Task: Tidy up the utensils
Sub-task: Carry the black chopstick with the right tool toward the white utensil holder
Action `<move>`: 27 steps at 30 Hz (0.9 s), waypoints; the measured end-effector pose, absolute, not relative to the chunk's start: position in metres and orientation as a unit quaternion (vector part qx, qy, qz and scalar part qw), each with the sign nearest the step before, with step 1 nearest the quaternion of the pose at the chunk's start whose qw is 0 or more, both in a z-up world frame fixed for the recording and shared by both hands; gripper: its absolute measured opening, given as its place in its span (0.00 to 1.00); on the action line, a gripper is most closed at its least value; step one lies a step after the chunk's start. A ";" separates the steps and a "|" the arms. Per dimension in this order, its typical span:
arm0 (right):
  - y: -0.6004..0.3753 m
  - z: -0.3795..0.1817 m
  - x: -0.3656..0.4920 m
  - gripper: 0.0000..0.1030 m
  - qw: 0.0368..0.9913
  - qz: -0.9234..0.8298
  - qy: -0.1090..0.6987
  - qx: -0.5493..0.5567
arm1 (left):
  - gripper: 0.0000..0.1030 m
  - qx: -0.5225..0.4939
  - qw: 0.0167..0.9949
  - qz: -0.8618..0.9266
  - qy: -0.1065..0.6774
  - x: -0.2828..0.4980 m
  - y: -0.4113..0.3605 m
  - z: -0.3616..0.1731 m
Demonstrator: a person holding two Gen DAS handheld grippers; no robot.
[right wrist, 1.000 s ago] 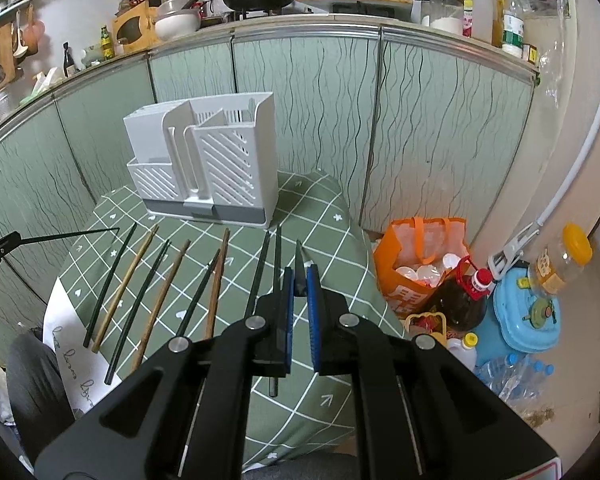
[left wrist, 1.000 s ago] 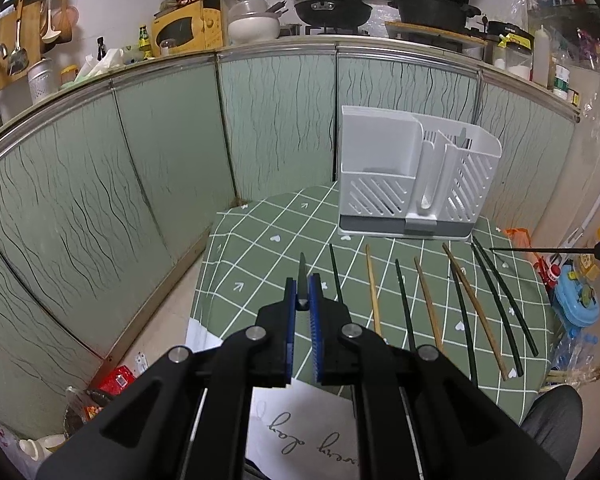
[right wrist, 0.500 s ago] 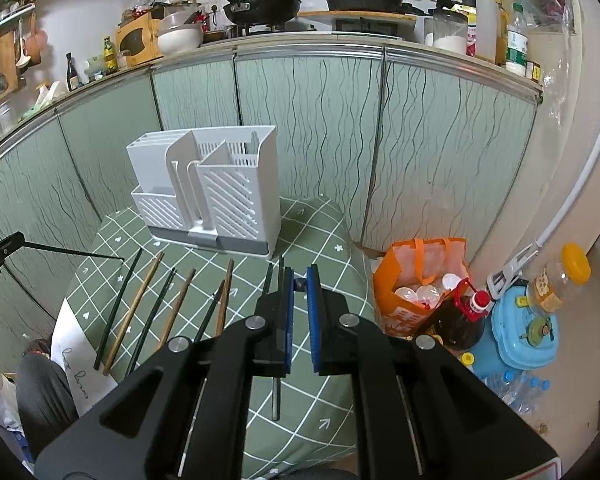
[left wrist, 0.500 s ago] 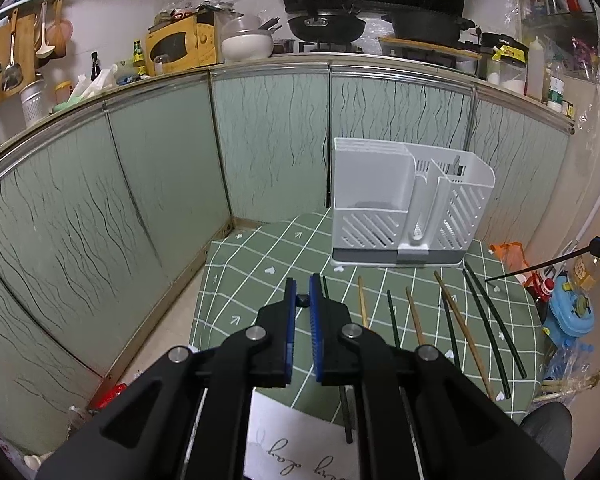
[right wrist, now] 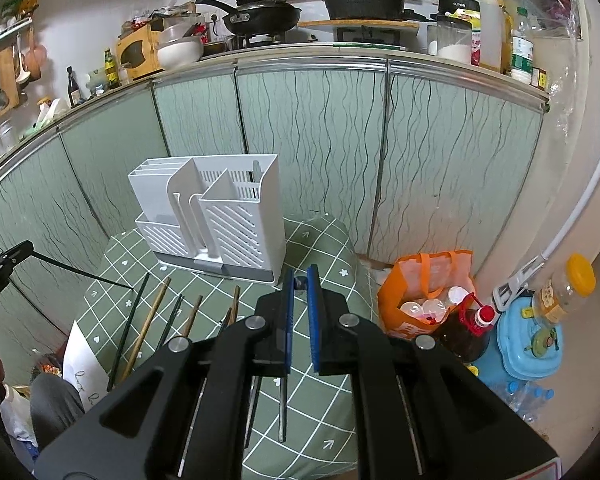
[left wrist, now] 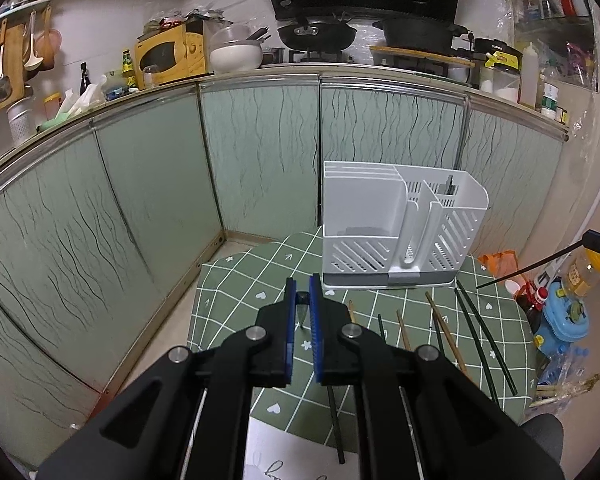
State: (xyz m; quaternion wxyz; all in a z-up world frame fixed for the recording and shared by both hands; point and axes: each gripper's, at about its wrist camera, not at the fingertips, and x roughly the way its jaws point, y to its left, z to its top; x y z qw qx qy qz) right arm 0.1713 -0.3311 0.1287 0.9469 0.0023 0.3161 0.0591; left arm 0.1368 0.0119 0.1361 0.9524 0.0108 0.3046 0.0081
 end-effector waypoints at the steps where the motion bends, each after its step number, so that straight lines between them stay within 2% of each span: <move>1: -0.331 0.130 0.172 0.06 0.947 0.060 0.316 0.002 | 0.08 0.009 0.952 0.006 0.305 0.139 0.012 0.138; 27: -0.321 0.201 0.168 0.06 0.951 0.074 0.301 -0.010 | 0.08 0.013 0.956 -0.043 0.289 0.156 0.001 0.210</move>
